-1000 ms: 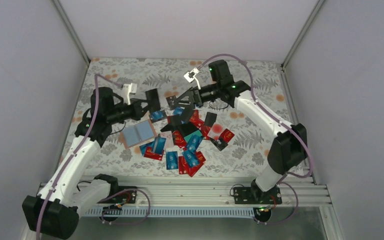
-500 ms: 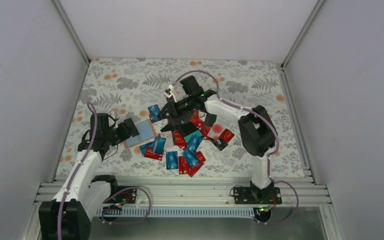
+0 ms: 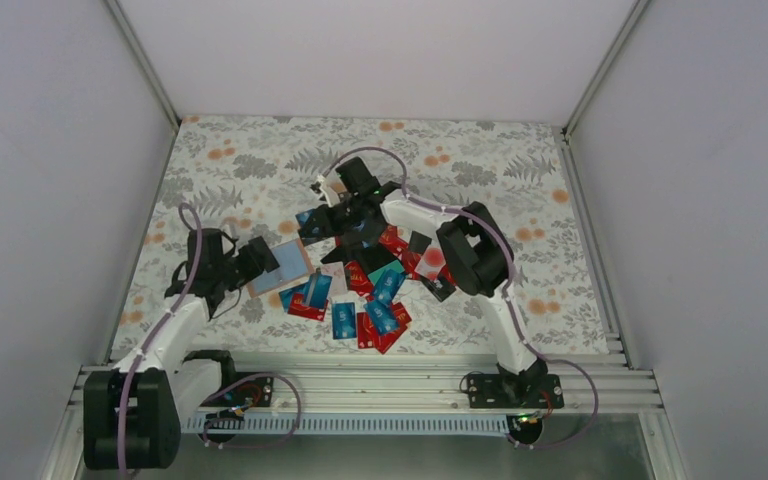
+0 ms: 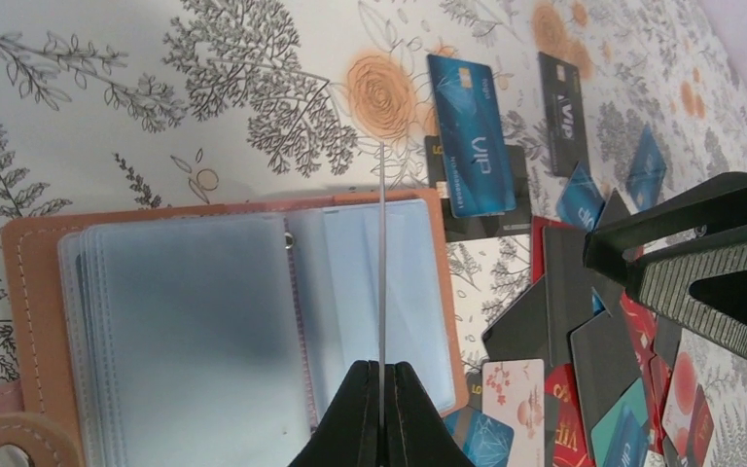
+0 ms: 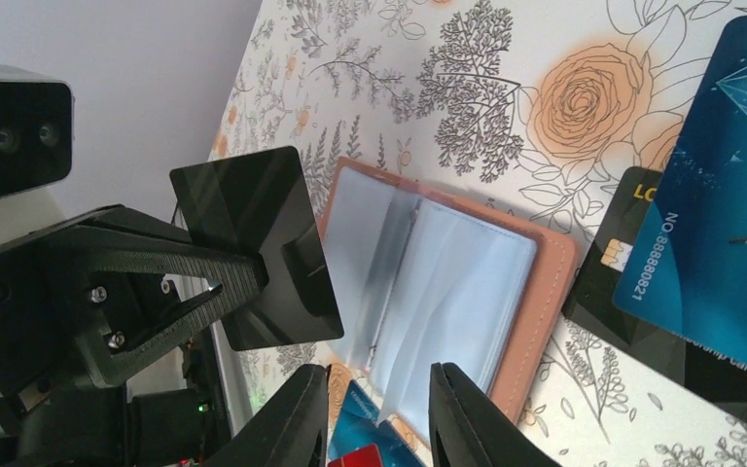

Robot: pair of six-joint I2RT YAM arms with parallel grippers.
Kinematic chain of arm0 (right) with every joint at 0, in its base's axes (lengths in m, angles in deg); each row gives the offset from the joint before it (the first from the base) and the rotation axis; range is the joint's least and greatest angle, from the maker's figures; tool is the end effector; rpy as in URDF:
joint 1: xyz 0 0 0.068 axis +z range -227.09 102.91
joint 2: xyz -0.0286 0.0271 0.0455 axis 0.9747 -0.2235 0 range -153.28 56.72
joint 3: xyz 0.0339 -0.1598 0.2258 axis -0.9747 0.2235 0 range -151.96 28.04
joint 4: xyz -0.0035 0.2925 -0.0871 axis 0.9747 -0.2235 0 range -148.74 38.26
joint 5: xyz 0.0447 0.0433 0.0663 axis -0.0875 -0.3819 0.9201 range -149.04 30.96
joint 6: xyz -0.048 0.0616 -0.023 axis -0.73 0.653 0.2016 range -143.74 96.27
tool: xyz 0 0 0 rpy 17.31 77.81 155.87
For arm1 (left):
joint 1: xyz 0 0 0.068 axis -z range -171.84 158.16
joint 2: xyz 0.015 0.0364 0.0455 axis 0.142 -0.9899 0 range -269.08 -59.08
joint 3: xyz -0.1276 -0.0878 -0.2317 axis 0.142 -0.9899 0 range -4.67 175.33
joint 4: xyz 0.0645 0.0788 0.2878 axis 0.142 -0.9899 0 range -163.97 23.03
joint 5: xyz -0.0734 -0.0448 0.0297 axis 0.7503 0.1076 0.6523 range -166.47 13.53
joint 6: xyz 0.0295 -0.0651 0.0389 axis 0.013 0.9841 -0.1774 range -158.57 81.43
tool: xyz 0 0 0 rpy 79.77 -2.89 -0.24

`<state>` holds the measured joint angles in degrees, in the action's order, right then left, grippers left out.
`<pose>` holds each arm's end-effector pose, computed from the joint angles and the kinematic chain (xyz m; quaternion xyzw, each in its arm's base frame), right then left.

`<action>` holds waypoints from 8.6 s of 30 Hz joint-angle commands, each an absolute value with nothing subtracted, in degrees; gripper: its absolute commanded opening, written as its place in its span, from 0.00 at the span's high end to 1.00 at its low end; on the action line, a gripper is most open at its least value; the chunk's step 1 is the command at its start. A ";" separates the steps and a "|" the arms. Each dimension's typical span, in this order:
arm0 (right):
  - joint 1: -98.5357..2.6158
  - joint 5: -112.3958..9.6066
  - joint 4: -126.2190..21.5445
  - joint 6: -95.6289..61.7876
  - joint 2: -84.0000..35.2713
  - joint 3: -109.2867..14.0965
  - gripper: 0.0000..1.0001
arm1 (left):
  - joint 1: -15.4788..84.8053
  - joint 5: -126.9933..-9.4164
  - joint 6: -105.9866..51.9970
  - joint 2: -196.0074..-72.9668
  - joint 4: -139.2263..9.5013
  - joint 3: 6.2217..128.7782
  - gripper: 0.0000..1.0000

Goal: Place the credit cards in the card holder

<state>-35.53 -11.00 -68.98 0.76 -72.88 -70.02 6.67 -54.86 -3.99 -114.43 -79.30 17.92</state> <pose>0.3780 0.4054 0.1293 -0.2685 0.8242 0.4947 0.0620 0.2431 -0.0197 0.1296 -0.2131 0.8854 -0.2729 0.3103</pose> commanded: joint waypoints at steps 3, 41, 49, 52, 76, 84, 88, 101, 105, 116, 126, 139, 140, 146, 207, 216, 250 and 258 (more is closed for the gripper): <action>-34.89 -10.87 -67.69 0.83 -77.01 -73.59 0.72 | 6.47 -51.68 -1.58 -117.72 -69.79 14.45 0.98; -34.90 -10.25 -66.41 -0.10 -83.75 -71.14 0.78 | 7.55 -44.03 1.02 -133.54 -56.86 9.66 0.98; -34.90 -9.93 -66.83 -0.20 -84.08 -71.62 0.78 | 7.56 -41.94 -0.83 -137.55 -57.13 11.56 0.98; -34.89 -9.91 -67.18 -0.41 -84.04 -71.88 0.78 | 7.55 -41.53 -1.85 -138.88 -57.36 12.35 0.98; -34.99 -9.14 -69.67 -1.25 -84.41 -74.13 0.81 | 8.13 -36.09 -9.57 -149.27 -60.52 20.98 0.96; -35.85 -9.28 -70.14 -0.40 -81.66 -72.81 0.60 | 10.26 -36.69 -10.54 -151.32 -62.54 23.38 0.87; -37.35 -10.34 -70.55 -0.55 -79.06 -70.66 0.48 | 10.57 -37.99 -10.97 -150.17 -65.17 24.37 0.76; -38.72 -10.35 -69.42 -0.93 -75.61 -66.92 0.40 | 13.46 -47.70 -13.69 -147.81 -83.02 32.95 0.24; -38.68 -9.93 -68.58 -0.63 -75.09 -66.50 0.40 | 14.63 -50.31 -13.59 -148.31 -87.39 35.60 0.12; -37.77 -15.13 -69.85 -2.33 -73.61 -66.46 0.55 | 19.44 -57.93 -11.46 -148.74 -98.89 43.82 0.00; -36.04 -20.64 -71.80 -3.65 -73.07 -66.96 0.67 | 20.93 -66.86 -12.74 -146.86 -105.89 48.10 0.00; -32.89 -27.26 -75.07 -4.45 -77.14 -71.97 0.77 | 21.92 -77.24 -11.15 -147.93 -106.49 47.59 0.56; -32.85 -27.44 -75.18 -4.41 -77.36 -72.09 0.78 | 22.11 -77.80 -11.11 -148.44 -106.39 47.73 0.57; -32.36 -28.38 -75.65 -4.54 -79.30 -73.21 0.79 | 23.54 -83.40 -9.37 -151.34 -106.68 48.30 0.64; -37.62 -11.15 -68.93 -5.18 -76.43 -65.17 0.57 | 27.47 -99.80 8.55 -141.36 -115.55 42.16 0.39; -36.97 -9.38 -70.33 -5.20 -78.61 -67.41 0.56 | 27.23 -101.94 7.15 -144.37 -110.96 41.64 0.67; -34.54 -3.17 -71.68 0.90 -75.68 -68.60 0.67 | 29.72 -83.41 3.19 -145.00 -91.77 34.74 0.96; -34.47 -2.81 -69.83 2.08 -71.47 -65.82 0.68 | 31.87 -81.74 4.06 -146.52 -91.04 36.90 0.96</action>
<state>-36.03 -5.37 -72.28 1.32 -75.24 -66.66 29.29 -93.94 3.03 -143.96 -97.73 35.80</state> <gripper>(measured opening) 0.321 0.057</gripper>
